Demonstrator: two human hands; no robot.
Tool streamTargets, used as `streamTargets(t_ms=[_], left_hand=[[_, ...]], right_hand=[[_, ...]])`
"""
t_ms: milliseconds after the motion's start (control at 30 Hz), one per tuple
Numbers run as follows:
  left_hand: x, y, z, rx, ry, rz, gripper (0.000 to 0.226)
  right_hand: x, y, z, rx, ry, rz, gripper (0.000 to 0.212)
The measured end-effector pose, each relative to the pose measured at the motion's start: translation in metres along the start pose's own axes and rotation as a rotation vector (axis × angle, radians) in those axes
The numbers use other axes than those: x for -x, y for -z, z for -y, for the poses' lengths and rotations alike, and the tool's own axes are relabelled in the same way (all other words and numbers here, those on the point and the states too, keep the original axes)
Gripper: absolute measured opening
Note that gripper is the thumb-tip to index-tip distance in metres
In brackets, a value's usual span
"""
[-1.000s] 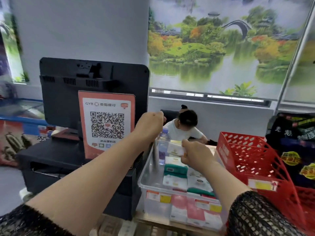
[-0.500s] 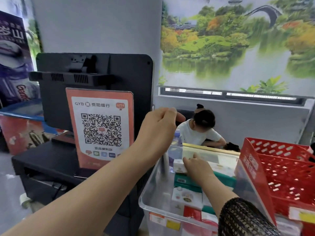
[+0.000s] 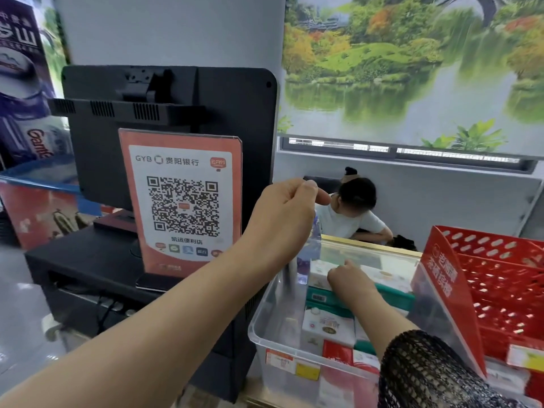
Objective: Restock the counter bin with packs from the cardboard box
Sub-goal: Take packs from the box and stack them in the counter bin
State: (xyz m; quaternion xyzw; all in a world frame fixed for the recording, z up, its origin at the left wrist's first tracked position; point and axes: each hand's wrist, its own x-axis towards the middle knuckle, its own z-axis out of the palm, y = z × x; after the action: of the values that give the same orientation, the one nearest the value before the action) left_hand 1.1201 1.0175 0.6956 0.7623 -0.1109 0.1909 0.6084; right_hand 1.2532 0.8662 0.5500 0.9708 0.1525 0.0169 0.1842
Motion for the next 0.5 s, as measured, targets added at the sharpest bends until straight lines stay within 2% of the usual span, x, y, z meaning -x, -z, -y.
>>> streamTargets(t_ms=[167, 300, 400, 500], left_hand=[[0.002, 0.007, 0.001, 0.016, 0.000, 0.019, 0.035], [0.005, 0.015, 0.004, 0.033, 0.044, 0.026, 0.033], [0.012, 0.020, 0.003, 0.000, 0.077, 0.041, 0.030], [0.022, 0.029, 0.001, 0.020, 0.133, 0.052, 0.023]], right_hand=[[0.004, 0.011, -0.009, -0.080, -0.024, 0.028, 0.025], [0.022, 0.037, -0.018, -0.222, -0.143, -0.086, 0.035], [0.039, 0.060, -0.011, -0.581, -0.305, -0.192, 0.052], [0.059, 0.091, 0.011, -1.206, -0.409, -0.259, 0.060]])
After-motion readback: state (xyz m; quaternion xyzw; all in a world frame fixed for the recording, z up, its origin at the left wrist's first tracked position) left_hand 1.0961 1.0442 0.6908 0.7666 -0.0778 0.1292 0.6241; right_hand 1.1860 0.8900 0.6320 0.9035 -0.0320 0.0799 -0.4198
